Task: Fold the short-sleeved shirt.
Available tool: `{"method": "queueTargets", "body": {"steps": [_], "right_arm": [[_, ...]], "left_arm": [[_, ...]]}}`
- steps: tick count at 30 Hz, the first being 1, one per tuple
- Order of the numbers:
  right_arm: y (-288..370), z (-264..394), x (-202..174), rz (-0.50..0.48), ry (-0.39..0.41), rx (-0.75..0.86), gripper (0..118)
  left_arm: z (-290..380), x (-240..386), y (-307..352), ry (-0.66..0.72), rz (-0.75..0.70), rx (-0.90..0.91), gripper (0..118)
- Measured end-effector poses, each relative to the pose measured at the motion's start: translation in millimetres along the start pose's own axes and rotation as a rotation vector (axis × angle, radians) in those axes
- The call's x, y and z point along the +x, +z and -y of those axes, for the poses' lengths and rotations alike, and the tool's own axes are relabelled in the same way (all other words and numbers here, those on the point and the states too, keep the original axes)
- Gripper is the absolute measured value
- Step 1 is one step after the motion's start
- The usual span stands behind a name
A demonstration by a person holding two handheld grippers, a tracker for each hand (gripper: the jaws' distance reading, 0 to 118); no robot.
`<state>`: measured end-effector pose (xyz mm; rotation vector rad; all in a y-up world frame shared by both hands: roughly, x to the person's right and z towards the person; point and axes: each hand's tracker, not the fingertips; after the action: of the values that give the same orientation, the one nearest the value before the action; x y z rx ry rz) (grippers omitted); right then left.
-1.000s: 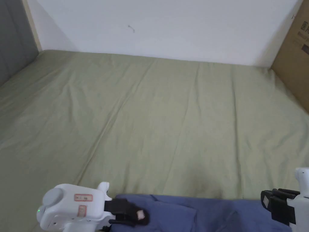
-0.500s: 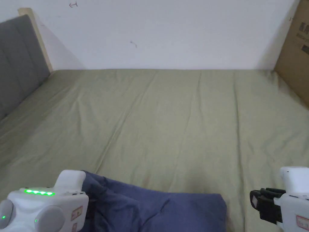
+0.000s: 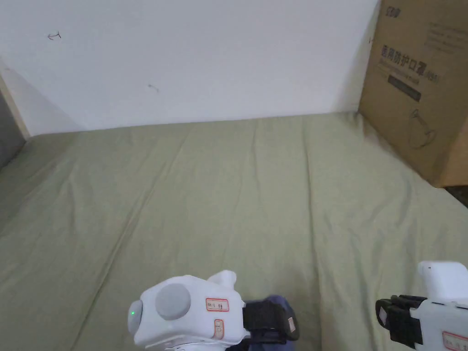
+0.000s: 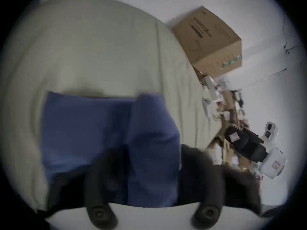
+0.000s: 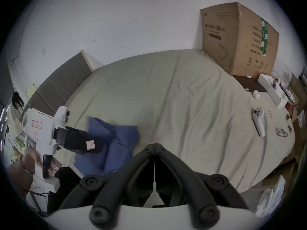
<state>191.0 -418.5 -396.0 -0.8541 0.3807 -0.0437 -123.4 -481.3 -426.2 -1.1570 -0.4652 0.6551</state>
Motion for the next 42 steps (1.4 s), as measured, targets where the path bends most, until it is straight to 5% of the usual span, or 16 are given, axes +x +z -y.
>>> {"method": "queueTargets", "body": {"steps": [6,8,9,10,11,14,23,27,33,37,42], "right_arm": [[0,1,10,0.005,-0.029,0.012,0],[-3,0,11,-0.003,-0.043,0.024,0],[-4,-1,11,-0.007,-0.048,0.031,0],[-5,-1,11,-0.01,-0.052,0.037,0],[-5,-2,11,-0.013,-0.054,0.041,0],[-8,-2,9,-0.023,-0.05,0.04,0],[-6,8,17,0.003,-0.048,0.017,0],[-2,10,21,0.004,-0.074,0.013,0],[4,0,20,-0.057,-0.105,0.056,0],[-25,-11,-8,-0.207,-0.078,-0.024,0],[-97,-1,-61,-0.404,-0.077,-0.204,0]], "left_arm": [[2,10,25,-0.117,-0.137,0.082,115],[6,11,40,-0.19,-0.195,0.116,104],[7,13,43,-0.22,-0.221,0.115,80],[8,15,41,-0.234,-0.244,0.099,24],[11,15,39,-0.251,-0.233,0.078,0],[14,18,20,-0.204,-0.138,0.008,0],[23,3,-101,-0.197,-0.197,-0.164,0],[10,2,-74,-0.129,-0.122,-0.138,0],[24,14,47,-0.254,-0.099,0.175,0],[37,-17,122,-0.182,-0.178,0.36,0],[49,-64,155,-0.071,-0.196,0.383,0]]}}
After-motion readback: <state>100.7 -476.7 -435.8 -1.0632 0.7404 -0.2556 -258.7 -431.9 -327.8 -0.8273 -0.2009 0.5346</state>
